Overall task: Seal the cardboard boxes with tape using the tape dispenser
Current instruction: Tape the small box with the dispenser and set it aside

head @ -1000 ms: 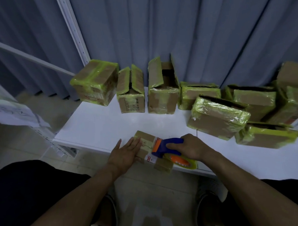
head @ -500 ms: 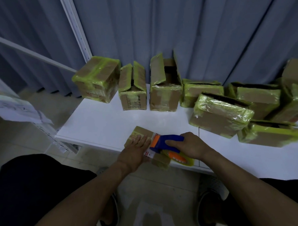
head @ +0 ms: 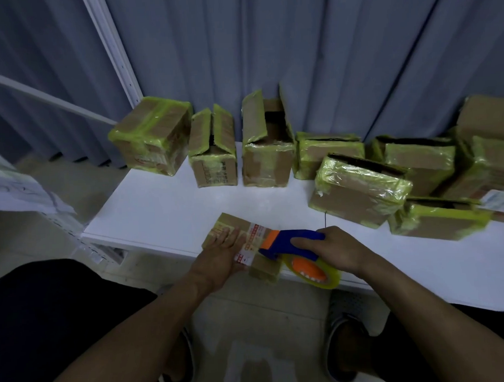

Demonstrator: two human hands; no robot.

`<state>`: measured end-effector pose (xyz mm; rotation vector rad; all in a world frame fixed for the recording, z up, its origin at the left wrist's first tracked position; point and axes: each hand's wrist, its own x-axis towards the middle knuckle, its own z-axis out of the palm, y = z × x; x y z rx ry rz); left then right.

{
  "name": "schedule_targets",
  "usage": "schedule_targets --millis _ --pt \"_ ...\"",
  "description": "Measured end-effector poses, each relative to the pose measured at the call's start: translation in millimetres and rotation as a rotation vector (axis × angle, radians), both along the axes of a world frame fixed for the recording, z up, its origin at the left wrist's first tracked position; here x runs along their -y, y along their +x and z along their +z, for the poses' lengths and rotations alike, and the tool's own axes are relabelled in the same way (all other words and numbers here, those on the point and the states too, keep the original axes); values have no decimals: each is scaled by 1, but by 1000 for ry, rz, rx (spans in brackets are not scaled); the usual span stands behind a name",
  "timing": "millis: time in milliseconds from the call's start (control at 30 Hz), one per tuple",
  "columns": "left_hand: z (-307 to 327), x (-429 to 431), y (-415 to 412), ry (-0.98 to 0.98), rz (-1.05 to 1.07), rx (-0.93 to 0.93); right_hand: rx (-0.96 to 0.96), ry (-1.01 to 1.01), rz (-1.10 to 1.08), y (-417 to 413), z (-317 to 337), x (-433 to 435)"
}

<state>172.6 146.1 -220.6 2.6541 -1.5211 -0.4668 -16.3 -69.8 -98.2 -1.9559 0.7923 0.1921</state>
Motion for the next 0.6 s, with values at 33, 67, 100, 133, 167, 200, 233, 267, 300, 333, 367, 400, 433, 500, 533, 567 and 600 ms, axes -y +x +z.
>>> schedule_targets --millis 33,67,100,133,167,200,233,267,300,333,367,400,433,500,533,567,600 --pt "-1 -1 0 1 -1 2 -4 -8 4 0 -3 -1" --pt "-1 -1 0 2 -3 5 -14 -19 8 1 -5 -1" --pt "0 -1 0 5 -6 8 -26 -28 13 2 -7 -1" --pt "1 0 0 15 -9 18 -40 -35 21 4 -8 -1" --pt "2 0 -1 30 -14 37 -51 -38 29 6 -10 -1" --pt "5 -1 -1 49 -20 66 -56 -41 36 8 -11 -1" --pt "7 -2 -1 70 -25 97 -56 -44 42 11 -11 -1" --pt "11 -4 -1 88 -26 129 -54 -44 49 14 -11 -3" --pt "14 -7 -1 103 -25 162 -50 -43 56 17 -12 -6" --pt "18 -9 0 113 -18 193 -45 -40 63 20 -12 -9" --pt "21 -12 2 127 -8 222 -38 -40 66 24 -14 -13" --pt "25 -14 4 136 7 238 -28 -49 65 28 -15 -17" --pt "26 -15 5 139 25 234 -20 -66 64 32 -17 -20" --pt "25 -17 8 91 48 98 -16 -103 61 38 -19 -23" --pt "22 -16 7 36 39 -7 -20 -113 63 40 -19 -23" --pt "20 -15 5 -21 11 -87 -24 -116 65 42 -19 -23" --pt "18 -13 2 -56 -13 -129 -26 -115 67 42 -20 -23"
